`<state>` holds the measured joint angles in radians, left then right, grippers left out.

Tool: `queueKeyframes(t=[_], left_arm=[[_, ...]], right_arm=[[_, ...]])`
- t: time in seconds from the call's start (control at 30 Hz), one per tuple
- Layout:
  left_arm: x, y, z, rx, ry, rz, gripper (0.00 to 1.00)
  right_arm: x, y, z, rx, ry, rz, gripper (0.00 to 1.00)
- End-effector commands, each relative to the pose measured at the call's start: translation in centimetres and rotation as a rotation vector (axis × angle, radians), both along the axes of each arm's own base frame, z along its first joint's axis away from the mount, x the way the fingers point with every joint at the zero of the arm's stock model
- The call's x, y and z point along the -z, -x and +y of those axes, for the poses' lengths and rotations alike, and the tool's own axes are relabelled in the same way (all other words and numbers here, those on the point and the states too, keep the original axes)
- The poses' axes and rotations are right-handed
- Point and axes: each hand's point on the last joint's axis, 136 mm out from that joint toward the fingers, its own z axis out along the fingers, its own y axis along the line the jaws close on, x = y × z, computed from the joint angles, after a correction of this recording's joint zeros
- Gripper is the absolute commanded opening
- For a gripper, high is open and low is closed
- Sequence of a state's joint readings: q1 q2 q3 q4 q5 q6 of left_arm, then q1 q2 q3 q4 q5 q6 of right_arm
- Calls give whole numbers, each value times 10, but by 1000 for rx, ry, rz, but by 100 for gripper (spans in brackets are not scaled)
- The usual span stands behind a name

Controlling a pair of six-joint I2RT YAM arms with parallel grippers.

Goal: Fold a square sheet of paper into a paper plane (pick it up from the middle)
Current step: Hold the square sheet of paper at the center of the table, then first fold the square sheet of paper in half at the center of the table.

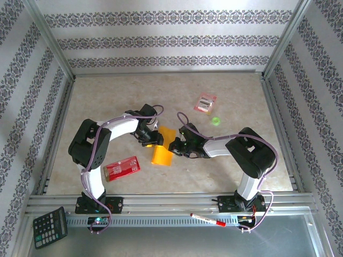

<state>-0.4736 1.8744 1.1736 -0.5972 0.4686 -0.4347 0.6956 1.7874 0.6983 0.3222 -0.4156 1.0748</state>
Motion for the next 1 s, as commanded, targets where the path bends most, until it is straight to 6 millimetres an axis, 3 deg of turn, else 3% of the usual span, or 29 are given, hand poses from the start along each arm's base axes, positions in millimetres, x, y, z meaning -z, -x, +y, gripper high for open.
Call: queueKeyframes(t=[0.0,0.27,0.77,0.97], left_arm=[[4,17,-18,19,74,91,46],[-3,13,-26,22,112,75,46],[6,15,-10,10,23,78,39],[-4,8,2,-11,1,39,46]], right_arm=[[83,57,-38,-27,250,227,0],[82,56,-36,-31,244,226,0],[75,49,-31,-53,237,213,0],[81,53,-39,-53,264,229,0]])
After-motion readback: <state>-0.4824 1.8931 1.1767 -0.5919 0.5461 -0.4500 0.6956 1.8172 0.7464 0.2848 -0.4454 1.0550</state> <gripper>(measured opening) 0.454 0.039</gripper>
